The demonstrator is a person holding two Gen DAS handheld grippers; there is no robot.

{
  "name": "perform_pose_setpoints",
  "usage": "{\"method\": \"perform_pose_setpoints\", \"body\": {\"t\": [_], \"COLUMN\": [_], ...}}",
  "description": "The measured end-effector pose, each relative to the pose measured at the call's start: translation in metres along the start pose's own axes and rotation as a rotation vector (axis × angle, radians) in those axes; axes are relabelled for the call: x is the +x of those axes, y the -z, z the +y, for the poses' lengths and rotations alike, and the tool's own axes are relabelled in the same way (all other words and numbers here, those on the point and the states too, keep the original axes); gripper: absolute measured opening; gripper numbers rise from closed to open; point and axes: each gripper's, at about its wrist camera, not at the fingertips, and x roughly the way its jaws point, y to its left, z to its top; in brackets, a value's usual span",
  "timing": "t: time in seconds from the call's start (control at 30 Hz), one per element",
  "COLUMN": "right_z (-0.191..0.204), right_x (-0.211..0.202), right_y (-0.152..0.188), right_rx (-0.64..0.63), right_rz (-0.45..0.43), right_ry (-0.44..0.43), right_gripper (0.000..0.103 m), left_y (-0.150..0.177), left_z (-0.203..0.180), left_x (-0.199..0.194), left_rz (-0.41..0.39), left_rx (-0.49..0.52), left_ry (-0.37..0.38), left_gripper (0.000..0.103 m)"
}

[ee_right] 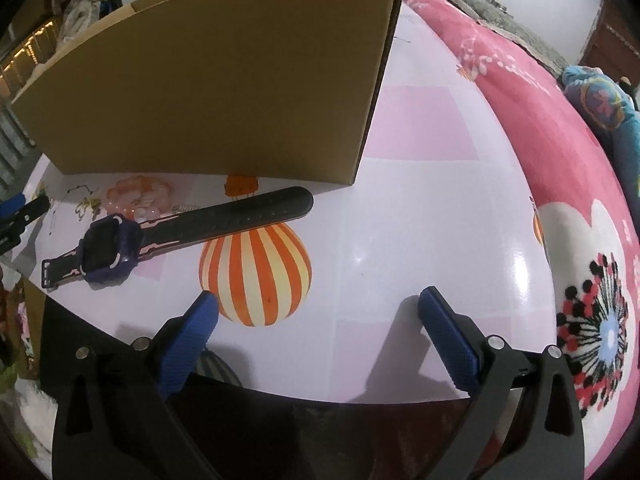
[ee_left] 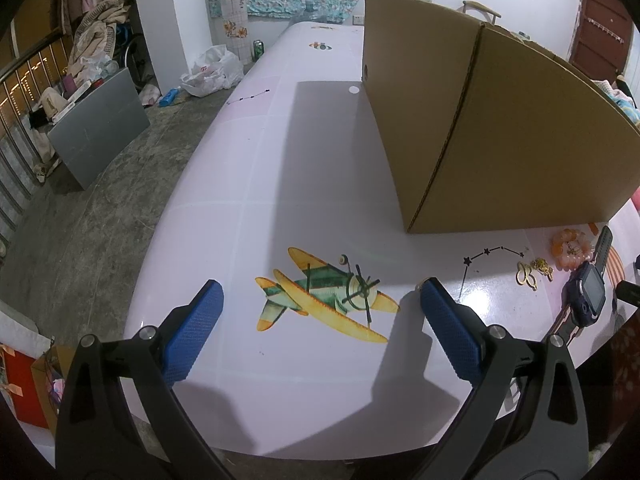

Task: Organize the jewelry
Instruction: 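Withdraw the left gripper from the box back over the table, then grasp the black smartwatch face with the right gripper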

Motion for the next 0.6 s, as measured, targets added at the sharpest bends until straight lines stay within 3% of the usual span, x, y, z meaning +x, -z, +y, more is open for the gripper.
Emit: {"method": "perform_pose_setpoints", "body": {"t": [0.23,0.4,0.53,0.6], "right_z": [-0.001,-0.001,-0.001,-0.001], "right_x": [-0.003,-0.004,-0.004,-0.004], "right_y": [0.013,0.016,0.019,0.019], "right_rx": [0.006,0.023,0.027,0.027], "right_rz": [-0.093,-0.125,-0.15,-0.156], "right_ry": [-0.018,-0.013,-0.015,-0.015], "right_gripper": [0.097,0.097,0.097,0.097], "left_y": [0.003,0.013,0.028,0.035], "left_z": [-0.001,-0.007,-0.024,-0.033], "left_x": [-0.012,-0.049,-0.068,-0.07], "left_rz": [-0.04,-0.144,-0.136,-0.112], "left_rx": [0.004,0.015,0.04,0.047], "left_ry": [0.002,0.138,0.298,0.359], "left_gripper": [0.096,0.095,0.094,0.085]}}
